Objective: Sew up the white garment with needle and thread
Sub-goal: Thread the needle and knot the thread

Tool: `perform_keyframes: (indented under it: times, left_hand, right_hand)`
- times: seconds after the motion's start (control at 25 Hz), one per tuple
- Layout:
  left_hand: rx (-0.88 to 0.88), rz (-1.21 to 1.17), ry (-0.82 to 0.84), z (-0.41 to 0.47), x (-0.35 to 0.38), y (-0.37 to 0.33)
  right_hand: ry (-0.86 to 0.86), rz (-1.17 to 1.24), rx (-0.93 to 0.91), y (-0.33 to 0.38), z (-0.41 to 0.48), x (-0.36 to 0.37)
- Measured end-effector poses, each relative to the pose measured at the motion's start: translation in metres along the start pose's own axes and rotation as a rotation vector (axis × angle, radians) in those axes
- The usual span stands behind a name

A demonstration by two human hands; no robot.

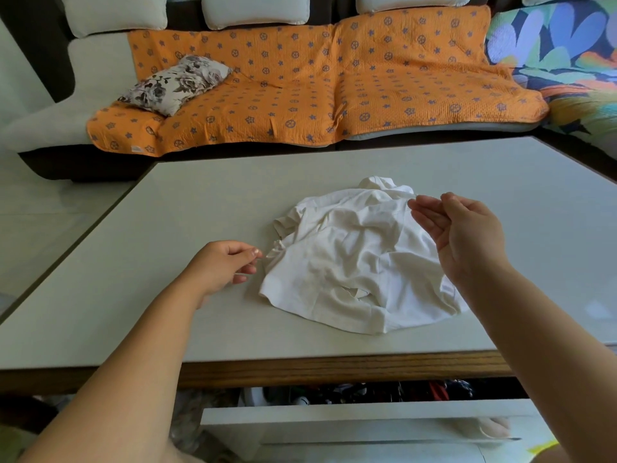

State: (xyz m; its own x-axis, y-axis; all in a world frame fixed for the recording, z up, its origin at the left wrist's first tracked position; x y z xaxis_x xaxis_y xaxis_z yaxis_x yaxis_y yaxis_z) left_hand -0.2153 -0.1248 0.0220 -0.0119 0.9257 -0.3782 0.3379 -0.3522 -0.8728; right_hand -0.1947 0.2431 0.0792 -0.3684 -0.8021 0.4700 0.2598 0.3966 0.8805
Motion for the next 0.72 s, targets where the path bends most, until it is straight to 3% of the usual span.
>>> perform_keyframes:
  times: [0.16, 0.32, 0.44, 0.72]
  left_hand:
    - [-0.024, -0.007, 0.002, 0.002, -0.001, 0.003]
    - [-0.046, -0.450, 0.083, -0.002, 0.004, -0.002]
    - [-0.021, -0.574, 0.096, -0.001, 0.002, -0.007]
    - [0.095, -0.163, -0.141, 0.006, -0.020, -0.004]
  right_hand:
    - [-0.006, 0.006, 0.004, 0.001, 0.001, -0.001]
    - [-0.008, 0.006, 0.017, -0.002, -0.001, 0.001]
    - [-0.002, 0.003, 0.020, -0.003, -0.002, 0.001]
    - [-0.005, 0.014, 0.015, -0.002, 0.001, 0.000]
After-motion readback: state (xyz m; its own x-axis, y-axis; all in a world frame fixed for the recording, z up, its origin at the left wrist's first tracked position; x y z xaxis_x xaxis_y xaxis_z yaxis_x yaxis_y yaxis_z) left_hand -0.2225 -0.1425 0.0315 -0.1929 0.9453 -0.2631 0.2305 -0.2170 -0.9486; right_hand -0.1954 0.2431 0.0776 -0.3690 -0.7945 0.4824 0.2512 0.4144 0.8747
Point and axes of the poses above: each hand's wrist, its own z-axis towards the middle knuckle, its own x-axis out of the palm, y = z × x, the point moved 10 cm from there along z, towards the middle knuckle, and after that the axes turned 8 degrees about -x, right-handed, at the moved point
